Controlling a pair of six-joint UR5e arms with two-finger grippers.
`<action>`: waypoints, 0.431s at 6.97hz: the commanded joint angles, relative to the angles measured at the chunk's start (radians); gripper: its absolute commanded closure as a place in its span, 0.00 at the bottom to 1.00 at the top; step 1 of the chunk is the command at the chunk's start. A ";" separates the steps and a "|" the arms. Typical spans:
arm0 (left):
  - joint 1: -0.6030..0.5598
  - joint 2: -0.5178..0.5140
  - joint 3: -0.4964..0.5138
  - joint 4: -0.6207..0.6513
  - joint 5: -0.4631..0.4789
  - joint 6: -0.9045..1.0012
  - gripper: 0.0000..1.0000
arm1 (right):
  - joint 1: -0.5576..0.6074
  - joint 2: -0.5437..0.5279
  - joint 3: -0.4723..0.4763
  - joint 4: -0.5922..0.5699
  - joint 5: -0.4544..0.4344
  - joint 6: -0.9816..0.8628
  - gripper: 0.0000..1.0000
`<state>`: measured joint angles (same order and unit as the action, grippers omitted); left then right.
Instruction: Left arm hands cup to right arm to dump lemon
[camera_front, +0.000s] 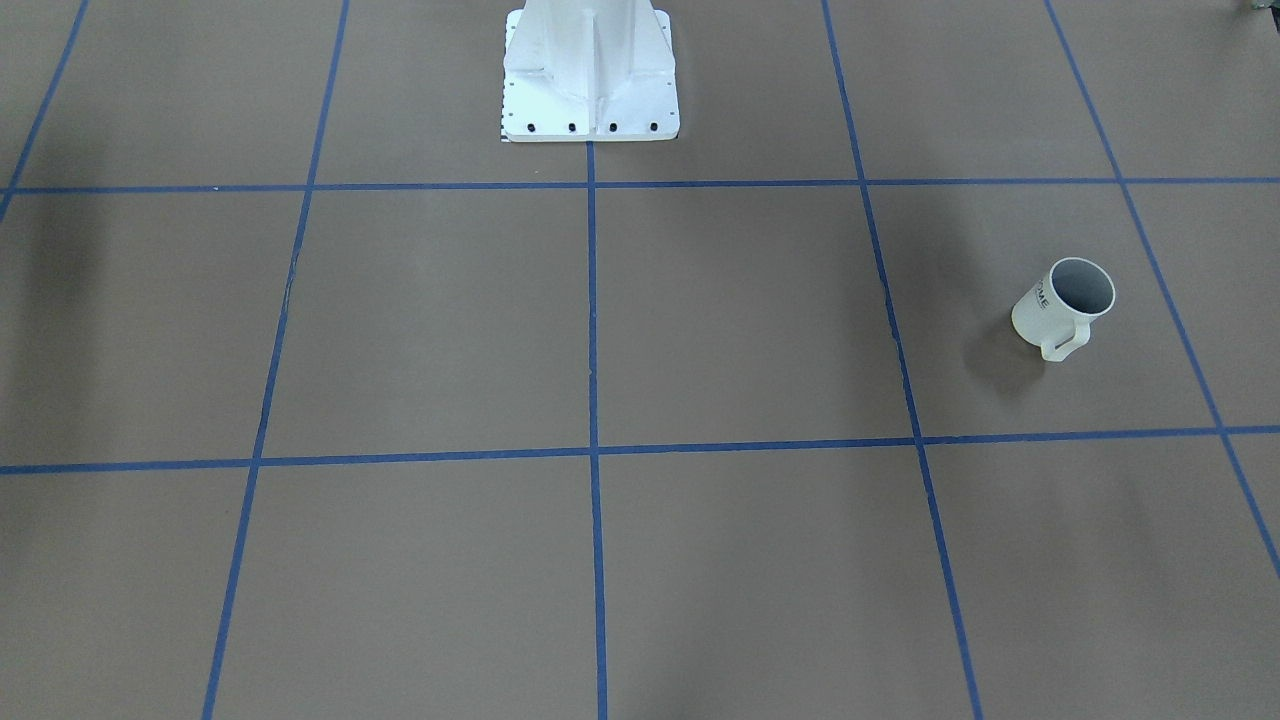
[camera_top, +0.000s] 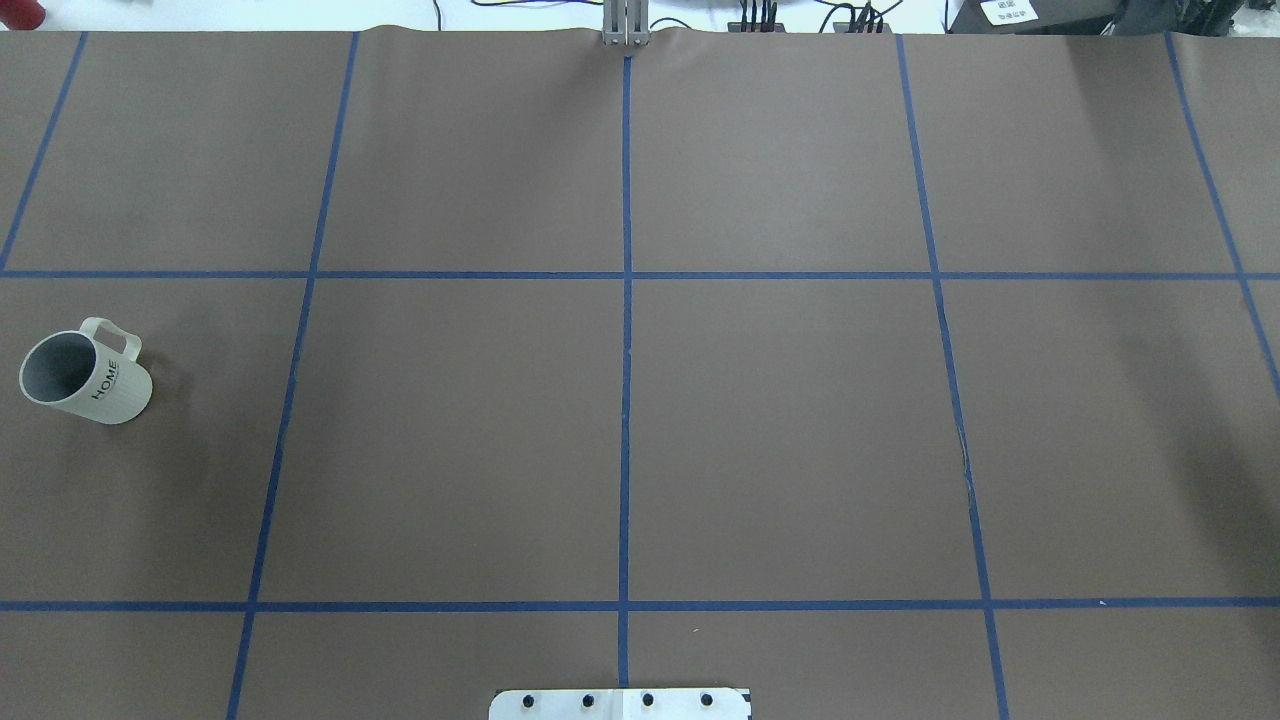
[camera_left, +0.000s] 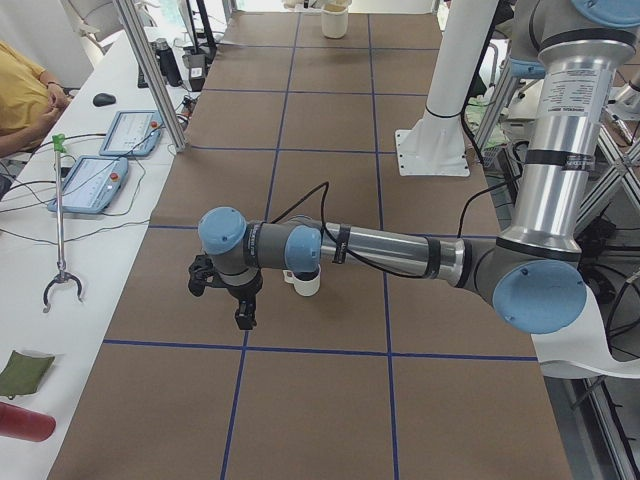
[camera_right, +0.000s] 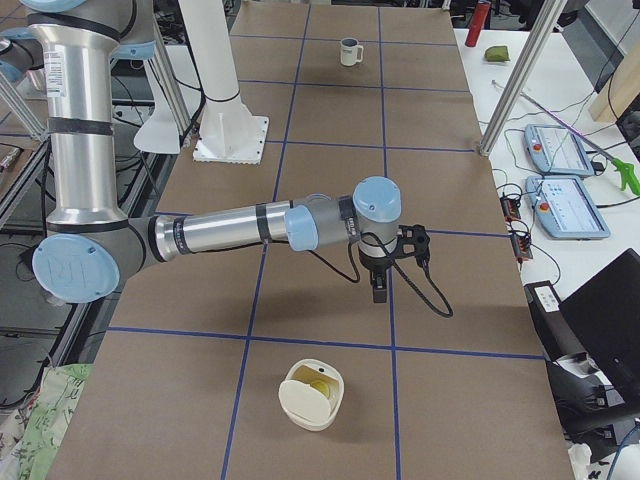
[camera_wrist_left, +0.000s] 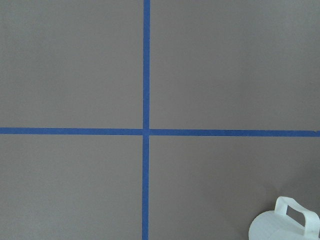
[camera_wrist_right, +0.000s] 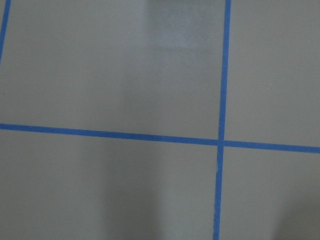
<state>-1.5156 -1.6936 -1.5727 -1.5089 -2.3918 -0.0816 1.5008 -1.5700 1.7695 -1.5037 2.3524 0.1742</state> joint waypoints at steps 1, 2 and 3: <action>0.000 -0.006 -0.003 -0.007 -0.001 -0.004 0.00 | -0.014 0.018 0.004 0.008 -0.001 0.027 0.00; 0.000 -0.008 -0.022 -0.005 -0.001 -0.006 0.00 | -0.014 0.022 0.005 0.008 0.007 0.027 0.00; 0.000 -0.008 -0.035 -0.005 -0.001 -0.006 0.00 | -0.014 0.024 0.007 0.007 0.010 0.027 0.00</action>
<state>-1.5156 -1.6998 -1.5915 -1.5144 -2.3931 -0.0866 1.4872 -1.5499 1.7741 -1.4962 2.3573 0.1994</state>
